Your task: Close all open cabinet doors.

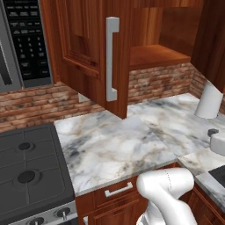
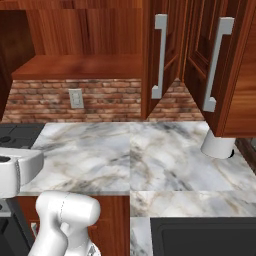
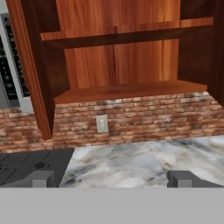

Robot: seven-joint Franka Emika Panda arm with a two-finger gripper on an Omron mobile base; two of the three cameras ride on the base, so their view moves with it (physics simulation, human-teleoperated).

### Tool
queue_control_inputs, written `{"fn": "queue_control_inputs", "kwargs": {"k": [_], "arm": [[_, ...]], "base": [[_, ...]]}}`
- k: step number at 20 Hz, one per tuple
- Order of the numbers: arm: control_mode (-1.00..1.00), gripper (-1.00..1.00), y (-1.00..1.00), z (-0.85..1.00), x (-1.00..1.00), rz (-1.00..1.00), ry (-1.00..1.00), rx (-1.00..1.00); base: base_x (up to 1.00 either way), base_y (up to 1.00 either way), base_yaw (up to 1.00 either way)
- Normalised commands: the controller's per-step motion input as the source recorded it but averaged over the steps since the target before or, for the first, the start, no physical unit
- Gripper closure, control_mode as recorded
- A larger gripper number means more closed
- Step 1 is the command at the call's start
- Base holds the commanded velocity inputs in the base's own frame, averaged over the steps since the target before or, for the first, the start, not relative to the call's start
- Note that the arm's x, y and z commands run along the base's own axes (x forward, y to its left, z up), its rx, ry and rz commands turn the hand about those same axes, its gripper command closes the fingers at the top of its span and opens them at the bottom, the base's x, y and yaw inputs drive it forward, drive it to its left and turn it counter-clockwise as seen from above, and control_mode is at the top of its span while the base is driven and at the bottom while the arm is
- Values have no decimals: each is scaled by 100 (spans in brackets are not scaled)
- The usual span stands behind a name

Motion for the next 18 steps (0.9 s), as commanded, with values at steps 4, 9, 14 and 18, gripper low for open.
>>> {"fn": "queue_control_inputs", "kwargs": {"k": [4, 9, 14, 18], "arm": [[-100, -100, -17, 1, -3, 0, -1, 0], [-100, -100, -8, 22, 0, 0, 0, 0], [-100, -100, 0, 27, -29, -4, 0, 0], [-100, -100, 0, 9, -35, -11, -4, -3]], "base": [[0, 0, 0], [0, 0, 0], [0, 0, 0], [0, 0, 0]]}}
